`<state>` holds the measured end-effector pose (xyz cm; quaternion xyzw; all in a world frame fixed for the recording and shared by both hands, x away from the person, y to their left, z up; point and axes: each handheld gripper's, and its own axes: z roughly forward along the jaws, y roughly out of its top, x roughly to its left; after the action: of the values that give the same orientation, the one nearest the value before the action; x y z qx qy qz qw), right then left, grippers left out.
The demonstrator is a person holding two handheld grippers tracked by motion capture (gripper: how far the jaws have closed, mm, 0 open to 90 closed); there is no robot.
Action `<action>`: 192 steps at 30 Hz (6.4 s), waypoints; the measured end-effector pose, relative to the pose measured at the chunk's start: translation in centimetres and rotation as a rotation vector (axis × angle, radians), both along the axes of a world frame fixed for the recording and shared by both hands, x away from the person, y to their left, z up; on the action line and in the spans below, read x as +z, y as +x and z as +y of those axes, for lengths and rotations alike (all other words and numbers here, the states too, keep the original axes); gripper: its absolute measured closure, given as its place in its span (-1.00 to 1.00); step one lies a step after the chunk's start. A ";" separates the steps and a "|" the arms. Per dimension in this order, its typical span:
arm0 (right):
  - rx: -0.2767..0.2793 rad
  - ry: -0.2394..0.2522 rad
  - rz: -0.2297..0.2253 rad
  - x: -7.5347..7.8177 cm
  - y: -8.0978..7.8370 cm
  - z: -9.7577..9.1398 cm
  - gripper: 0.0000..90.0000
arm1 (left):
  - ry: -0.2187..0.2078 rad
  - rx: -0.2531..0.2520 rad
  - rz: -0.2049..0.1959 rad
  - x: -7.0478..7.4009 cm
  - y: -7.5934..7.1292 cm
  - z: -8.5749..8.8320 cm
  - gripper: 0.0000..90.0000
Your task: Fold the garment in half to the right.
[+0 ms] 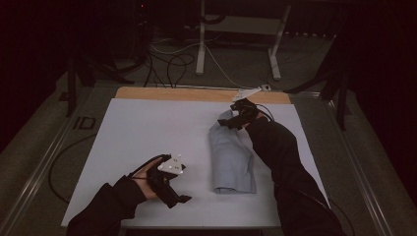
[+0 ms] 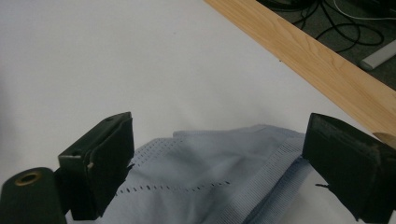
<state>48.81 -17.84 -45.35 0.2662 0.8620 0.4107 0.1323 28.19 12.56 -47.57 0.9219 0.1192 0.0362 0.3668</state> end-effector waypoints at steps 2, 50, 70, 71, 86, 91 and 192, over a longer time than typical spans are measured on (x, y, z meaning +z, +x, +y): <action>-0.017 -0.002 0.014 -0.1 0.1 -0.1 -0.80 | -0.007 0.033 0.004 -0.5 -0.3 0.9 -0.99; -0.180 -0.117 0.166 -6.2 2.4 -1.6 0.80 | -0.153 0.311 -0.003 -4.1 -3.2 10.3 -0.99; -0.053 0.005 0.121 -1.3 -1.5 -1.3 -0.62 | -0.165 0.310 -0.017 -4.0 -3.4 10.7 -0.99; -0.043 0.000 0.122 -1.2 -2.0 -1.1 -0.61 | -0.167 0.312 -0.016 -4.0 -3.4 10.8 -0.99; 0.145 0.027 0.014 1.3 -10.3 0.5 0.22 | -0.159 0.314 -0.016 -4.1 -3.4 10.9 -0.99; 0.202 -0.013 -0.008 0.5 -12.6 0.3 1.00 | -0.161 0.311 -0.018 -4.0 -3.4 10.9 -0.99; 0.072 0.041 0.008 -3.4 -15.5 -5.2 -0.81 | -0.171 0.323 -0.029 -3.7 -3.6 11.5 -0.99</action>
<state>33.32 -23.03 -48.72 0.2390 0.8630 0.4317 0.1086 24.63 24.07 -51.22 0.8557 0.2629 0.0978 0.4350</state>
